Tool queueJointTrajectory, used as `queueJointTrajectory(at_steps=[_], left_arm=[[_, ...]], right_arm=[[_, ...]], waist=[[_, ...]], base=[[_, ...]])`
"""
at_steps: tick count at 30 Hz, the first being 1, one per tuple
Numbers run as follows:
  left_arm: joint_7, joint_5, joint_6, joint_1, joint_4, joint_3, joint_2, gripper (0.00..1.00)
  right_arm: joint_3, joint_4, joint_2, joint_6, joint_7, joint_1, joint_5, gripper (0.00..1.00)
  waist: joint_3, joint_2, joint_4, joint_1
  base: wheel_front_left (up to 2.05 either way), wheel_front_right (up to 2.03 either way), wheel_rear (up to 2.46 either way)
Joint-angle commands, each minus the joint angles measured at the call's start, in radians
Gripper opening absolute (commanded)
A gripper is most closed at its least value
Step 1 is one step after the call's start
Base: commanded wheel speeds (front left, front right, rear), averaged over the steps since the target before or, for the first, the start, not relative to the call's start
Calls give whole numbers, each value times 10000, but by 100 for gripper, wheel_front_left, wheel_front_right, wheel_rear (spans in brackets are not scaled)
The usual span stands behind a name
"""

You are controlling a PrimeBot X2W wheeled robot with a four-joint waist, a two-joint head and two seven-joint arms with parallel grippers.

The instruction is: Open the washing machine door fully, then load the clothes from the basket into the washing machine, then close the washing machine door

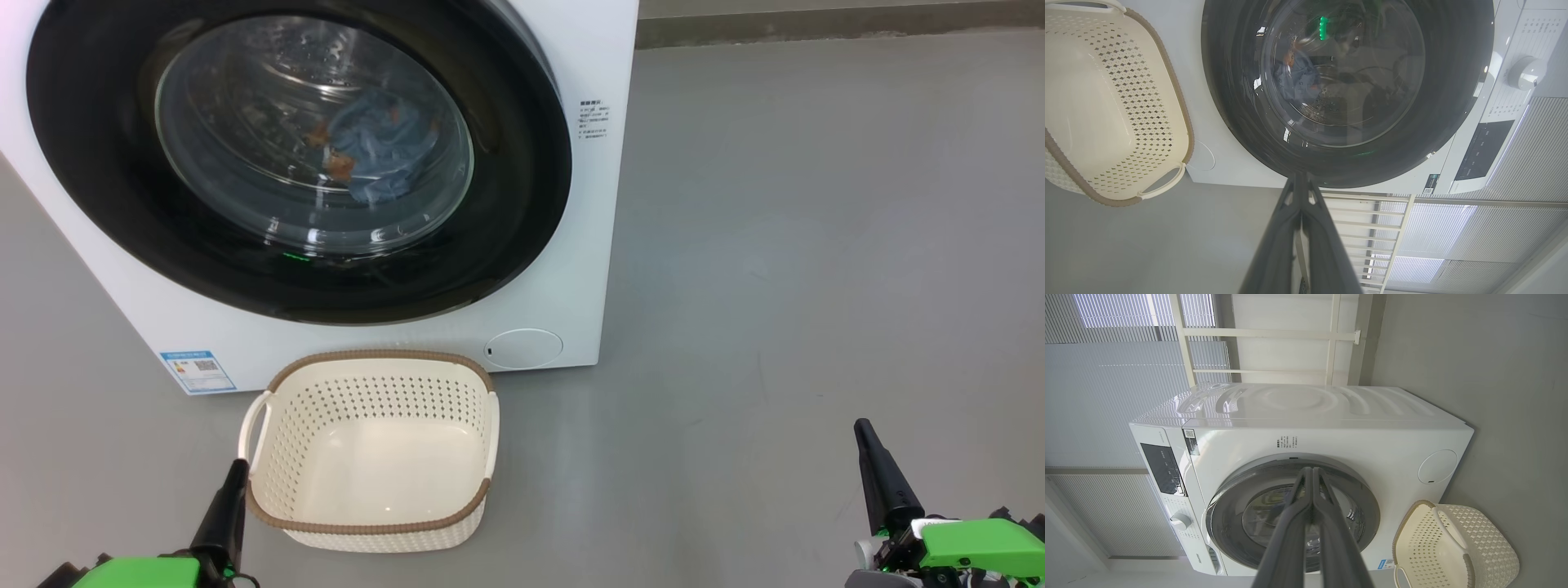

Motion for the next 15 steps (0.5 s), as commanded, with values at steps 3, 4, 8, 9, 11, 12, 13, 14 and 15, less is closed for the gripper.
queueJointTrajectory(at_steps=[3,4,8,9,11,12,13,14,15], left_arm=[[58,-74,-71,-419,-198,339,202,0],[58,-74,-71,-419,-198,339,202,0],[58,-74,-71,-419,-198,339,202,0],[58,-74,-71,-419,-198,339,202,0],[58,-74,-71,-419,-198,339,202,0],[58,-74,-71,-419,-198,339,202,0],[58,-74,-71,-419,-198,339,202,0],[58,-74,-71,-419,-198,339,202,0],[58,-74,-71,-419,-198,339,202,0]], right_arm=[[217,-245,-33,17,84,-411,23,0],[217,-245,-32,17,84,-411,23,0],[217,-245,-32,17,85,-411,23,0],[217,-245,-32,17,85,-411,23,0],[216,-245,-32,17,85,-411,23,0],[216,-245,-32,17,85,-411,23,0],[216,-245,-32,17,85,-411,23,0],[216,-245,-32,17,85,-411,23,0],[216,-245,-32,17,85,-411,23,0]], waist=[[0,0,0,-1],[0,0,0,-1],[0,0,0,-1],[0,0,0,-1],[0,0,0,-1],[0,0,0,-1],[0,0,0,-1],[0,0,0,-1],[0,0,0,-1]], base=[[0,0,0],[0,0,0],[0,0,0],[0,0,0],[0,0,0],[0,0,0],[0,0,0],[0,0,0],[0,0,0]])
